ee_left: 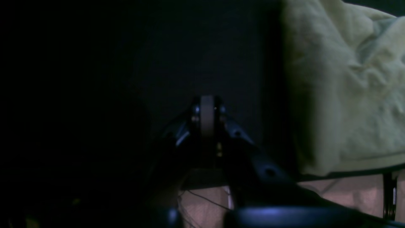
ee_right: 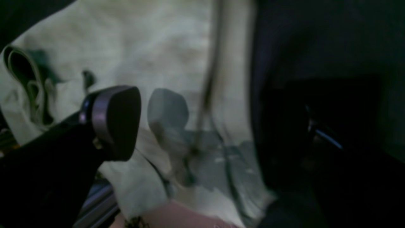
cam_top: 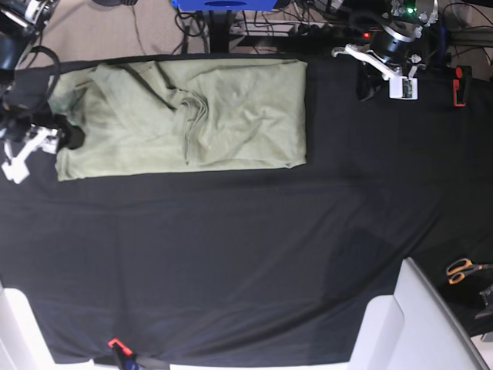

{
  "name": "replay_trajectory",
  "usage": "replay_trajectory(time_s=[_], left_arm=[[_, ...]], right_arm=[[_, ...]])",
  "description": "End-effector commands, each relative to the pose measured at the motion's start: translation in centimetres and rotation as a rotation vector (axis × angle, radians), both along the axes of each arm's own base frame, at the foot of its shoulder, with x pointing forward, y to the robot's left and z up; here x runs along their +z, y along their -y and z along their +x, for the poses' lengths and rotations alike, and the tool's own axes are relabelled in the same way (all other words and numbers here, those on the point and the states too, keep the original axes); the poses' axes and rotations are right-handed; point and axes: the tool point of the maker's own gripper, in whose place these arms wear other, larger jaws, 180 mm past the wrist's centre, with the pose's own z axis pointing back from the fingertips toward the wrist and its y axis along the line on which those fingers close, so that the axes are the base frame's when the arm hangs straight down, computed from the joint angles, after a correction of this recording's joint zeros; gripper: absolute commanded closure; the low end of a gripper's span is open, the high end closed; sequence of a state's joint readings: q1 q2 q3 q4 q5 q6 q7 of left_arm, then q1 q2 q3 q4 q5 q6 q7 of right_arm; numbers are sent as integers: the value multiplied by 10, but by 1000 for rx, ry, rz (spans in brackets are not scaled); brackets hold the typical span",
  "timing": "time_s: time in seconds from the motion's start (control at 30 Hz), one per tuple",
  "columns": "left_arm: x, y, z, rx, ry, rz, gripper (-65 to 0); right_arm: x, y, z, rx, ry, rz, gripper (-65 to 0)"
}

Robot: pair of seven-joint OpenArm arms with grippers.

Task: Fold the T-shirt properly
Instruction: 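Pull the folded green shirt further along the table with the right gripper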

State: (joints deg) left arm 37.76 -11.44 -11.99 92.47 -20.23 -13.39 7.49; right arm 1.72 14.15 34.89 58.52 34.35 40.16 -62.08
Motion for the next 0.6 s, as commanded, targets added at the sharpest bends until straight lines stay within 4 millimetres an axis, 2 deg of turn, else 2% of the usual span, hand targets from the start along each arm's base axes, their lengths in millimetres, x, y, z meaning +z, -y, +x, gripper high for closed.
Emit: replay_trajectory(time_s=[0.0, 0.1, 0.23, 0.37, 0.57], left_arm=[[7, -1, 5, -2, 31, -4, 0], [9, 0, 10, -2, 43, -6, 0], [7, -2, 14, -3, 44, 3, 0], [2, -4, 18, 5, 41, 3, 0], [-6, -6, 17, 15, 22, 0, 0]], right_arm=[[-13, -20, -17, 49, -80, 23, -603], [-21, -30, -33, 73, -119, 34, -588], [-30, -35, -58, 93, -180, 42, -485], [-34, -33, -73, 93, -210, 40, -492], [-34, -31, -73, 90, -206, 34, -489]])
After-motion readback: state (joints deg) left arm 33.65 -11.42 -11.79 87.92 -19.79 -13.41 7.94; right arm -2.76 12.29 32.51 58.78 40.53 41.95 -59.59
